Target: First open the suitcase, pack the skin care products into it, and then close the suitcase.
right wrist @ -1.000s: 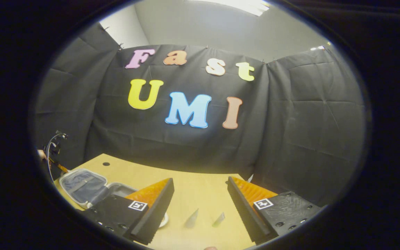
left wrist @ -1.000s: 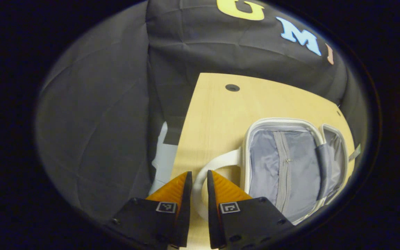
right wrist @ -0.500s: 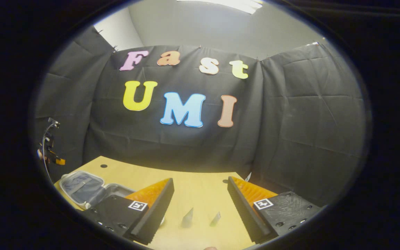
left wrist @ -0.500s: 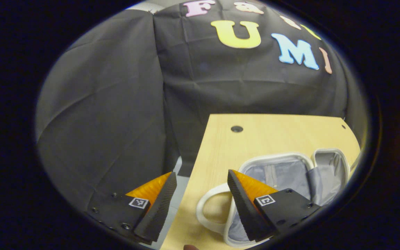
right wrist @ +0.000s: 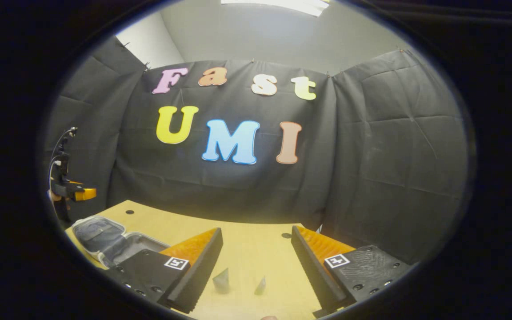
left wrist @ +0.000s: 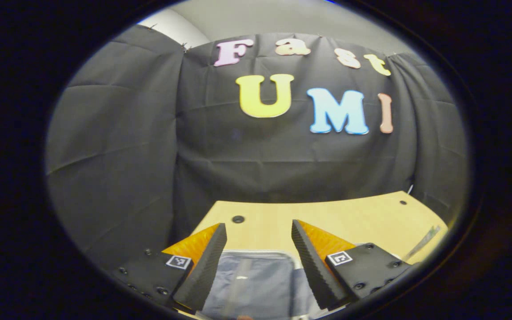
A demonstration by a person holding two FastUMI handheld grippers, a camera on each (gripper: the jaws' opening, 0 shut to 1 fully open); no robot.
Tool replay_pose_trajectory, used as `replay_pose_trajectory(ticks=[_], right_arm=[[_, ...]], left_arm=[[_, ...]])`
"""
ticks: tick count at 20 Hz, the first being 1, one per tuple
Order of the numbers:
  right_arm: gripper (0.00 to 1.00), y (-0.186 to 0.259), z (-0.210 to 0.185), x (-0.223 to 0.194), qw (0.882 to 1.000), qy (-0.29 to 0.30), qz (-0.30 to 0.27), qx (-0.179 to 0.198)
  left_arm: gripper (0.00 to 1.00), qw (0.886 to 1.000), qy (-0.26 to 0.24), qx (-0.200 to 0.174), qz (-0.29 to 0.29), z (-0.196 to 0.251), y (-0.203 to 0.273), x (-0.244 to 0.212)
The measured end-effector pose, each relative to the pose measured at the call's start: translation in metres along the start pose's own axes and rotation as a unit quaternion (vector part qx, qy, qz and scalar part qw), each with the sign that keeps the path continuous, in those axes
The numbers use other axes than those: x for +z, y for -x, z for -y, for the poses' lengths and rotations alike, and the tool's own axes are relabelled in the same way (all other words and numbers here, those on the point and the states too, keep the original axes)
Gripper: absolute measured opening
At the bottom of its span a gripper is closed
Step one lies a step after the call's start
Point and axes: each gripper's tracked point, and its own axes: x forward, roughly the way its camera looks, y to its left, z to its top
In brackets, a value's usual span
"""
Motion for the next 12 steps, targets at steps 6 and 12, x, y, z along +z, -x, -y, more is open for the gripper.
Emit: replay_pose_trajectory(ticks=[6, 12], right_arm=[[0.94, -0.007, 0.034, -0.027, 1.000, 0.000, -0.017, 0.024], [0.94, -0.020, 0.067, -0.041, 0.999, 0.001, -0.025, 0.040]], left_arm=[[0.94, 0.997, 0.019, -0.069, 0.014, 0.166, -0.002, -0.018], [0.94, 0.990, 0.026, -0.139, 0.020, 0.313, -0.001, -0.041]])
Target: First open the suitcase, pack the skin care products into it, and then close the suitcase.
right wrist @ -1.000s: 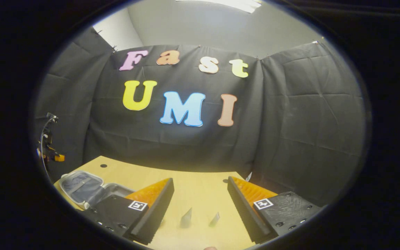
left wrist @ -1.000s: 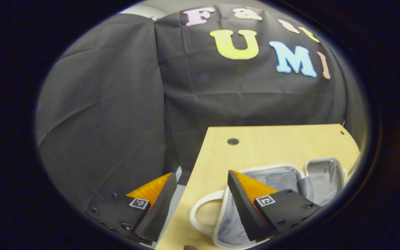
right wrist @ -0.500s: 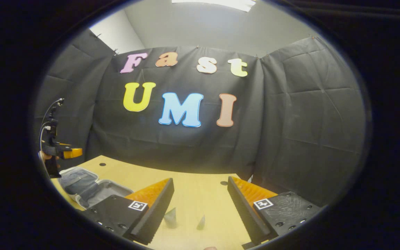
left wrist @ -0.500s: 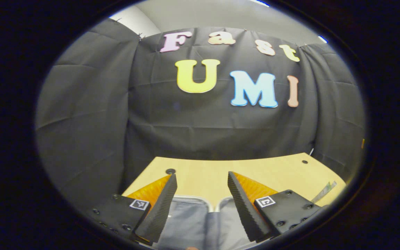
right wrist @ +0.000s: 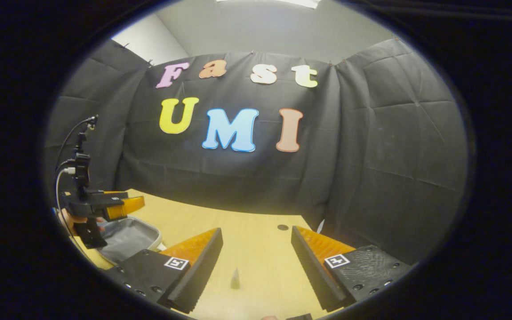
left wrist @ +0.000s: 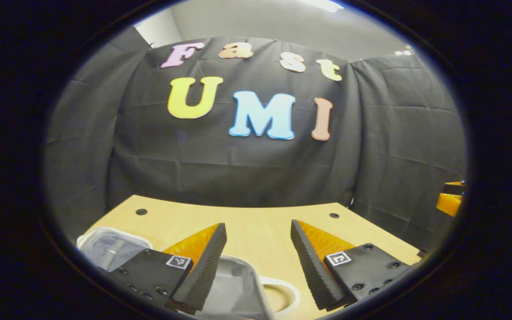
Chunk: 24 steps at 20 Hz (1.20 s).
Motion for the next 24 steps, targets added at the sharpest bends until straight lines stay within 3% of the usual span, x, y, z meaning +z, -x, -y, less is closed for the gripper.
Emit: replay_pose_trajectory(ticks=[5, 10, 13, 16, 20, 24], right_arm=[[0.94, -0.016, 0.012, -0.009, 1.000, -0.016, -0.006, 0.021], [0.94, -0.021, 0.014, -0.020, 0.999, 0.004, -0.013, 0.039], [0.94, -0.019, 0.019, -0.031, 0.999, 0.004, -0.024, 0.042], [0.94, -0.021, 0.023, -0.044, 0.998, 0.014, -0.039, 0.042], [0.94, -0.028, 0.016, -0.059, 0.996, 0.021, -0.056, 0.061], [0.94, -0.036, 0.007, -0.066, 0.995, 0.022, -0.060, 0.077]], left_arm=[[0.94, 0.999, -0.015, -0.038, -0.003, 0.086, -0.015, -0.030], [0.94, 0.996, -0.045, -0.073, -0.008, 0.140, -0.018, -0.066], [0.94, 0.996, -0.056, -0.061, -0.040, 0.140, -0.027, -0.123], [0.94, 0.993, -0.036, -0.056, -0.096, 0.135, -0.038, -0.186], [0.91, 0.989, -0.035, -0.048, -0.136, 0.135, -0.044, -0.222], [0.52, 0.985, -0.050, -0.039, -0.158, 0.129, -0.049, -0.231]])
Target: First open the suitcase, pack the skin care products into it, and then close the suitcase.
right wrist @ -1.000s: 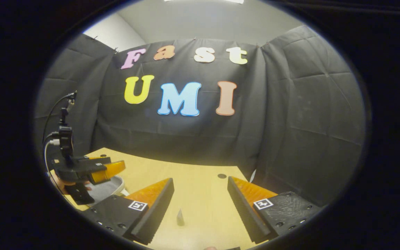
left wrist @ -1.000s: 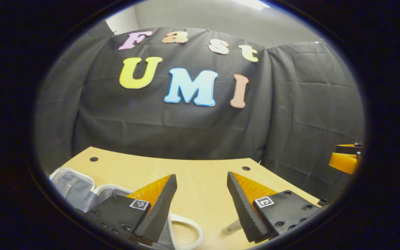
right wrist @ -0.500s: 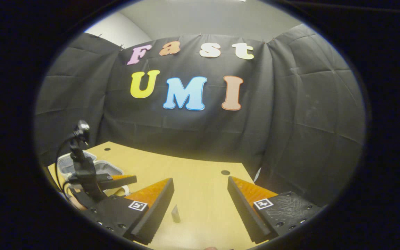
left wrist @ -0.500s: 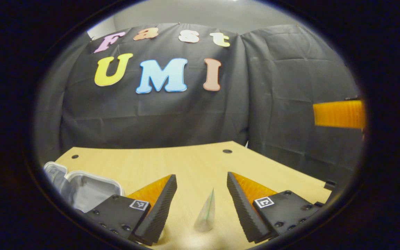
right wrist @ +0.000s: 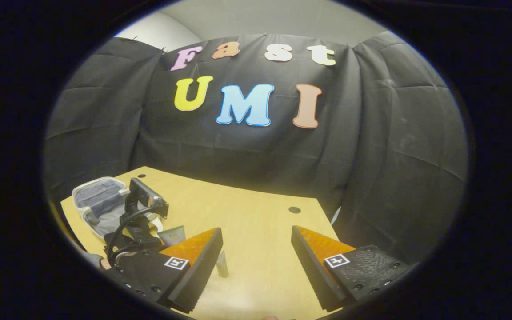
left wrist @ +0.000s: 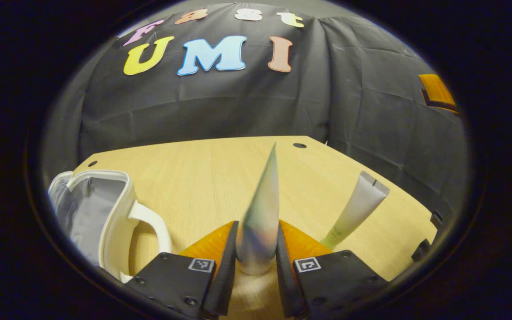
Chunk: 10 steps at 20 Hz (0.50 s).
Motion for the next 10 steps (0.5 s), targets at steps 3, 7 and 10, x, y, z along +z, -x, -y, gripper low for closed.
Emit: replay_pose_trajectory(ticks=[3, 7, 10], right_arm=[[0.95, -0.014, -0.015, -0.009, 1.000, -0.013, -0.010, 0.026], [0.95, -0.042, -0.041, -0.039, 0.996, -0.043, -0.048, 0.058], [0.95, -0.069, -0.065, -0.086, 0.989, -0.065, -0.108, 0.078]], left_arm=[[0.43, 0.999, 0.019, -0.016, -0.033, -0.001, -0.001, -0.001], [0.40, 0.995, 0.073, -0.027, -0.061, -0.017, 0.030, 0.036], [0.40, 0.993, 0.099, -0.024, -0.052, -0.045, 0.074, 0.085]])
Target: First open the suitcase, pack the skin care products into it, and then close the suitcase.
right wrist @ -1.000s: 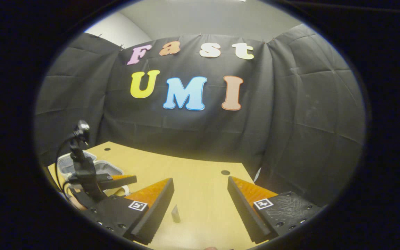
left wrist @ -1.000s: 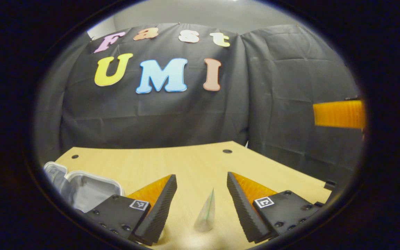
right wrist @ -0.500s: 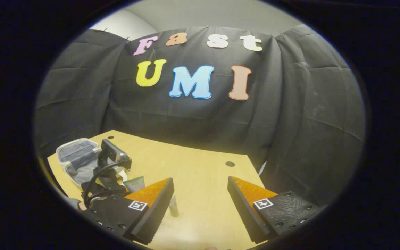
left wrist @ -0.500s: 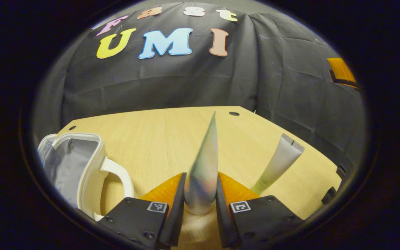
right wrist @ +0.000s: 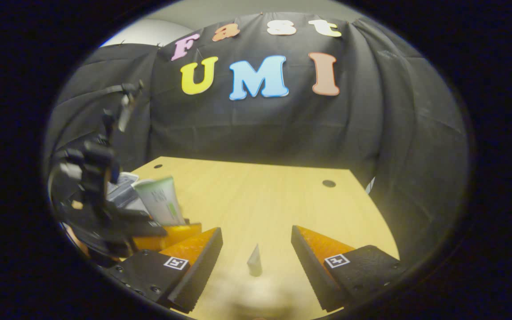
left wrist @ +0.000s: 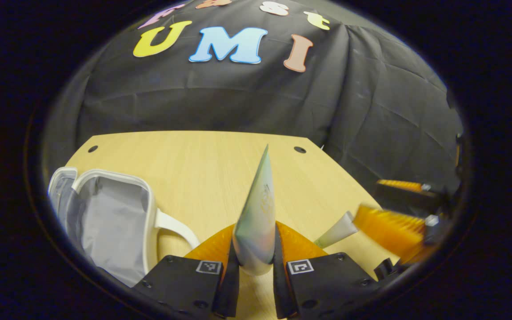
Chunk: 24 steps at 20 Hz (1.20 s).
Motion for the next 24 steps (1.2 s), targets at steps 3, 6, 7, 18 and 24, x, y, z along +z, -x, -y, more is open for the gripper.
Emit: replay_pose_trajectory(ticks=[3, 6, 7, 18, 24], right_arm=[[0.94, -0.028, -0.003, -0.051, 0.997, -0.022, -0.071, -0.002], [0.86, -0.043, 0.001, -0.082, 0.992, -0.043, -0.116, -0.023], [0.76, -0.046, 0.003, -0.087, 0.991, -0.051, -0.120, -0.035], [0.22, 0.012, -0.110, -0.050, 0.977, -0.150, -0.147, -0.016], [0.25, 0.024, -0.202, -0.010, 0.978, -0.148, -0.140, 0.052]], left_arm=[[0.40, 1.000, 0.021, 0.017, 0.007, -0.041, 0.052, 0.031], [0.42, 0.998, 0.033, 0.050, -0.003, -0.097, 0.094, 0.031], [0.40, 0.997, 0.036, 0.064, -0.012, -0.119, 0.105, 0.024], [0.43, 0.980, 0.038, 0.100, -0.170, -0.249, 0.114, -0.056], [0.77, 0.988, 0.003, 0.106, -0.112, -0.276, 0.117, -0.022]])
